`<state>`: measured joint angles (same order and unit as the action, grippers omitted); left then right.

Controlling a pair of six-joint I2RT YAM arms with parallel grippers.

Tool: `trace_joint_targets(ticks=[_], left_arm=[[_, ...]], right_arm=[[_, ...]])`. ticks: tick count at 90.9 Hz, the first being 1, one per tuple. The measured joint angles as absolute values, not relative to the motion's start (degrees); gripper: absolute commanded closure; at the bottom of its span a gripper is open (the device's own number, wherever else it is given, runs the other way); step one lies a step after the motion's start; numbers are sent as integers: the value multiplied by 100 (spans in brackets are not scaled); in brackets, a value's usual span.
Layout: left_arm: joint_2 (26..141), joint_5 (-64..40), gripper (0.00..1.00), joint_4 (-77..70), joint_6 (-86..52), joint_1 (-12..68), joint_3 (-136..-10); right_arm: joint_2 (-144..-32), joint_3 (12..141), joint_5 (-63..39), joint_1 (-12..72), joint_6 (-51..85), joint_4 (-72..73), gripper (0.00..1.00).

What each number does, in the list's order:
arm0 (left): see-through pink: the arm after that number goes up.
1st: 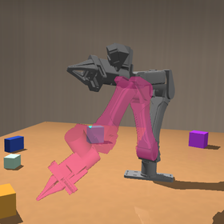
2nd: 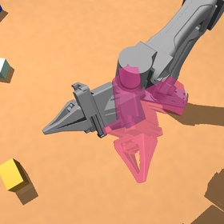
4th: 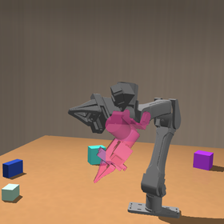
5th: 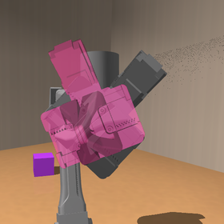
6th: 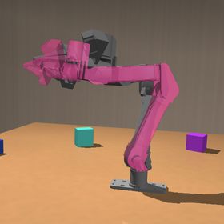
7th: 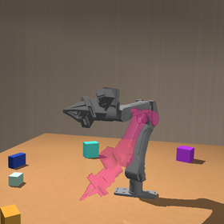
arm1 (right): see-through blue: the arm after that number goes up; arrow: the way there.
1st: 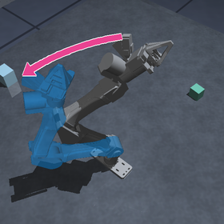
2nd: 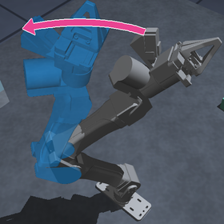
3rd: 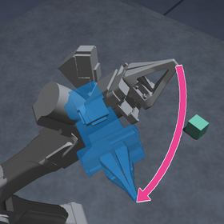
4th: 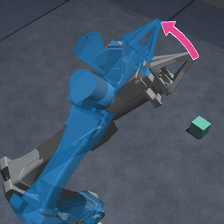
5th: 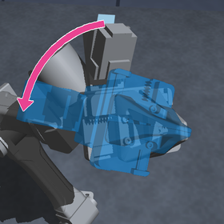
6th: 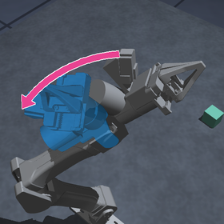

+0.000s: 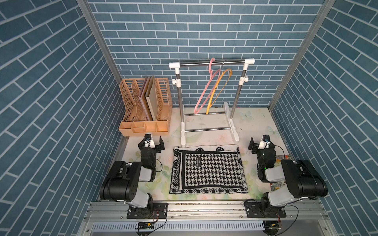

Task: Hang the scarf on the hanger
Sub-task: Pick up the hanger from the clothesline.

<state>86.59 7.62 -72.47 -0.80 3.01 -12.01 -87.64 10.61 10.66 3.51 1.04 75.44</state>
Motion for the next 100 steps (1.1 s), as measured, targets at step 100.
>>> trace_joint_targets(ticks=[100], left_arm=[[5675,-1201,28,1286,-2840,1927,-7760]], right_arm=[[-5186,4042,97,322,2735,-458,30]])
